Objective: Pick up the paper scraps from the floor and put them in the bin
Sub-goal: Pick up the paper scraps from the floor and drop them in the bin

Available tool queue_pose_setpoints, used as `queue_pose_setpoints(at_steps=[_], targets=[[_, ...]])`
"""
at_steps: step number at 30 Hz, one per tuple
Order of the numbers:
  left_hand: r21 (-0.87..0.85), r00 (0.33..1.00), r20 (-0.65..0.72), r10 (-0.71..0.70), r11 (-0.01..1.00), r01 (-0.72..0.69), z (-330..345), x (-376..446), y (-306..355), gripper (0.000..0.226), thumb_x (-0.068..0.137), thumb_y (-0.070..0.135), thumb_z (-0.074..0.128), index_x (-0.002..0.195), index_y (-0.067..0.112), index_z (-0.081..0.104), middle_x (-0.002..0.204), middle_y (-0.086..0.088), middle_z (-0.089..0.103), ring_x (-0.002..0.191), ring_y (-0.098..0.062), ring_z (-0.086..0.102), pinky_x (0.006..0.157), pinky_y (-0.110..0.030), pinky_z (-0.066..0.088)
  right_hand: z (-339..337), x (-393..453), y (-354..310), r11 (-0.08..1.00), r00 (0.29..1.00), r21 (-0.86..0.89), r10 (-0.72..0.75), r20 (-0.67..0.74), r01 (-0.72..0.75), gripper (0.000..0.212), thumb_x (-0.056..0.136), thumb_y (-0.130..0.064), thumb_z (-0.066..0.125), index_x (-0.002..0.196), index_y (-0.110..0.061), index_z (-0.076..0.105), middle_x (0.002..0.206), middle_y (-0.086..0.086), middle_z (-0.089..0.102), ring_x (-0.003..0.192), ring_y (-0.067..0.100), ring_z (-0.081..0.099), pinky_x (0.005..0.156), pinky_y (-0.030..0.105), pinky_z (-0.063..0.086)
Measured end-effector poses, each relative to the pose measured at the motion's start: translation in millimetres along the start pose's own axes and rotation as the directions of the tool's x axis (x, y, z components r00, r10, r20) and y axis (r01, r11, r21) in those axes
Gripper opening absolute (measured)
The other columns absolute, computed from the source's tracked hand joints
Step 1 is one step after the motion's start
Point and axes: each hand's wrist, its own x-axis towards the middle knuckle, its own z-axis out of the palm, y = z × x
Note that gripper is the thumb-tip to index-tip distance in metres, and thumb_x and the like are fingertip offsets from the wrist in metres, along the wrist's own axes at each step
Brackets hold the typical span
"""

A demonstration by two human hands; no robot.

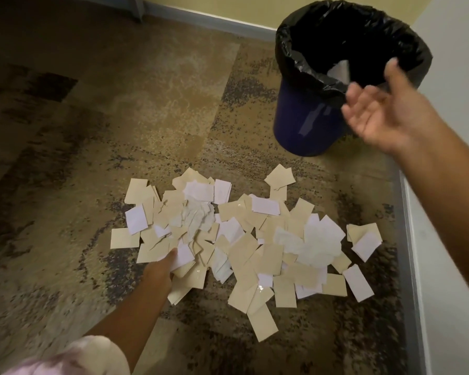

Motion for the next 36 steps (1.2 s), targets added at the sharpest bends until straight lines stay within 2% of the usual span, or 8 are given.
queue_pose_setpoints(at_steps=[6, 11, 15, 21, 25, 30, 33, 36], targets=[[-0.138, 0.991, 0.134, 0.021, 0.990, -0.003, -3, -3, -3, 0.045, 0.089, 0.013, 0.060, 0.130, -0.001, 0.048, 0.135, -0.021, 0.051, 0.125, -0.038, 0.048, 0.094, -0.043, 0.045, -63, -41, 118, 0.842, 0.953, -0.450, 0.292, -0.083, -0.297, 0.022, 0.093, -0.034, 0.050, 0.107, -0.018, 0.055, 0.100, 0.002, 0.064, 0.089, 0.016, 0.062, 0.070, 0.030, 0.051], [0.013, 0.991, 0.109, 0.083, 0.996, -0.085, -9, -1, -16, 0.044, 0.086, 0.014, 0.064, 0.126, -0.001, 0.051, 0.130, -0.019, 0.054, 0.110, -0.033, 0.053, 0.090, -0.041, 0.047, -123, -88, 232, 0.554, 0.812, -0.615, 0.511, -0.281, -0.561, 0.010, 0.093, -0.021, 0.054, 0.097, -0.014, 0.061, 0.104, 0.012, 0.064, 0.083, 0.021, 0.061, 0.068, 0.030, 0.050], [0.172, 0.996, 0.066, 0.053, 0.983, -0.064, -22, 2, -35, 0.047, 0.084, 0.014, 0.067, 0.124, -0.005, 0.051, 0.128, -0.021, 0.053, 0.106, -0.036, 0.052, 0.083, -0.045, 0.048, -146, -126, 295, 0.383, 0.817, -0.756, 0.469, -0.336, -0.531, 0.019, 0.090, -0.027, 0.059, 0.097, -0.010, 0.059, 0.083, 0.001, 0.059, 0.078, 0.015, 0.054, 0.069, 0.031, 0.050], [0.510, 0.959, 0.188, 0.212, 0.814, -0.280, -31, -6, -56, 0.042, 0.087, 0.014, 0.063, 0.122, -0.006, 0.053, 0.127, -0.023, 0.055, 0.115, -0.038, 0.052, 0.088, -0.041, 0.048, -150, -129, 363, 0.217, 0.867, -0.846, 0.235, -0.439, -0.487, 0.068, 0.066, -0.058, 0.070, 0.107, -0.004, 0.059, 0.113, 0.015, 0.058, 0.100, 0.027, 0.057, 0.075, 0.030, 0.051], [0.579, 0.933, 0.294, 0.208, 0.738, -0.347, -35, -13, -64, 0.035, 0.087, 0.012, 0.063, 0.116, -0.006, 0.058, 0.120, -0.022, 0.059, 0.107, -0.034, 0.055, 0.087, -0.041, 0.050, -134, -121, 363, 0.229, 0.852, -0.821, 0.183, -0.491, -0.523, 0.069, 0.073, -0.063, 0.062, 0.106, -0.003, 0.062, 0.115, 0.017, 0.056, 0.106, 0.030, 0.051, 0.072, 0.032, 0.042], [0.574, 0.908, 0.338, 0.248, 0.710, -0.408, -36, -21, -67, 0.040, 0.087, 0.010, 0.063, 0.124, -0.001, 0.054, 0.127, -0.019, 0.058, 0.116, -0.035, 0.053, 0.097, -0.044, 0.048, -114, -112, 354, 0.331, 0.867, -0.805, 0.269, -0.420, -0.493, 0.052, 0.087, -0.041, 0.061, 0.050, -0.013, 0.036, 0.056, 0.002, 0.041, 0.052, 0.015, 0.040, 0.045, 0.027, 0.025], [0.510, 0.907, 0.321, 0.272, 0.757, -0.408, -37, -22, -66, 0.035, 0.087, 0.007, 0.062, 0.119, 0.003, 0.051, 0.129, -0.019, 0.054, 0.118, -0.036, 0.051, 0.094, -0.044, 0.049, -107, -118, 343, 0.533, 0.877, -0.697, 0.312, -0.365, -0.480, 0.045, 0.090, -0.027, 0.060, 0.053, -0.014, 0.038, 0.054, 0.000, 0.039, 0.052, 0.016, 0.039, 0.048, 0.026, 0.026], [0.461, 0.911, 0.315, 0.267, 0.796, -0.392, -38, -25, -64, 0.018, 0.088, 0.008, 0.060, 0.101, 0.004, 0.048, 0.121, -0.021, 0.055, 0.103, -0.031, 0.052, 0.084, -0.042, 0.051, -110, -124, 332, 0.547, 0.912, -0.730, 0.274, -0.305, -0.409, 0.029, 0.091, -0.028, 0.058, 0.068, -0.014, 0.049, 0.064, -0.003, 0.048, 0.062, 0.014, 0.046, 0.051, 0.023, 0.032]])
